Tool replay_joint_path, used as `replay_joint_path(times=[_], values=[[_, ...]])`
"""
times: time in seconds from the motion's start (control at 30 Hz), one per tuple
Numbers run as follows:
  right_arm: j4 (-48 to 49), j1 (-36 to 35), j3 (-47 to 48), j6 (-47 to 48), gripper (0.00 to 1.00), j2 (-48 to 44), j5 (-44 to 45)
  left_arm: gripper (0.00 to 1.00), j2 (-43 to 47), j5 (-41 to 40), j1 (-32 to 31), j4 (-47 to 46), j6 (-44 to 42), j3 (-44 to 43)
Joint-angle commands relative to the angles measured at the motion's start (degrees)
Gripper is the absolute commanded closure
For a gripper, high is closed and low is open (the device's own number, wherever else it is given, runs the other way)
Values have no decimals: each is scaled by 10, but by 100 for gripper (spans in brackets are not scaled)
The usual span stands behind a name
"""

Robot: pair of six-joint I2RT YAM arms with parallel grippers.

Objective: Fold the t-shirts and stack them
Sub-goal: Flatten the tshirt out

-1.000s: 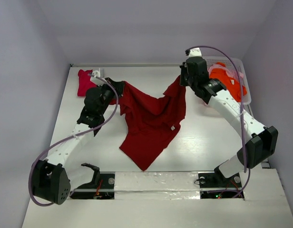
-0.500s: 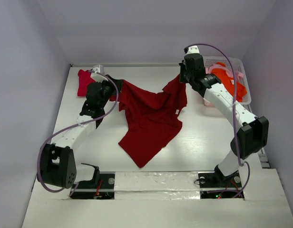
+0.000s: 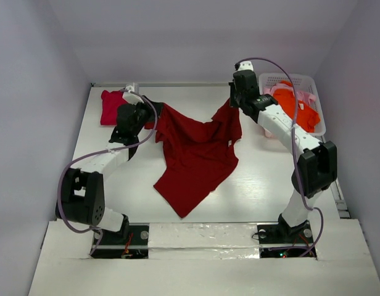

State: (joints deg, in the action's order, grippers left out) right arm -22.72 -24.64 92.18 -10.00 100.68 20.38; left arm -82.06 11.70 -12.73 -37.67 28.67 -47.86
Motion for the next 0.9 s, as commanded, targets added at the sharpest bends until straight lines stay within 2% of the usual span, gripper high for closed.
replay_joint_path(times=[0.0,0.1,0.2,0.23,0.33,0.5,0.67,0.87], values=[[40,6,34,-5,100,6,32,100,-5,18,3,-69,8,-26],[41,6,37,-6,99,14,47,100,-15,24,3,-75,5,-31],[39,13,43,-4,74,17,62,100,-22,29,3,-79,2,-35],[39,13,45,-3,44,18,66,100,-25,31,3,-77,1,-36],[37,13,51,1,0,15,84,100,-24,39,3,-79,2,-38],[29,13,61,0,0,10,70,100,-16,46,3,-84,3,-30],[29,13,54,-18,1,24,-15,100,-16,48,3,-82,-1,-29],[37,13,53,-29,7,64,-64,100,-27,59,3,-84,-5,-35]])
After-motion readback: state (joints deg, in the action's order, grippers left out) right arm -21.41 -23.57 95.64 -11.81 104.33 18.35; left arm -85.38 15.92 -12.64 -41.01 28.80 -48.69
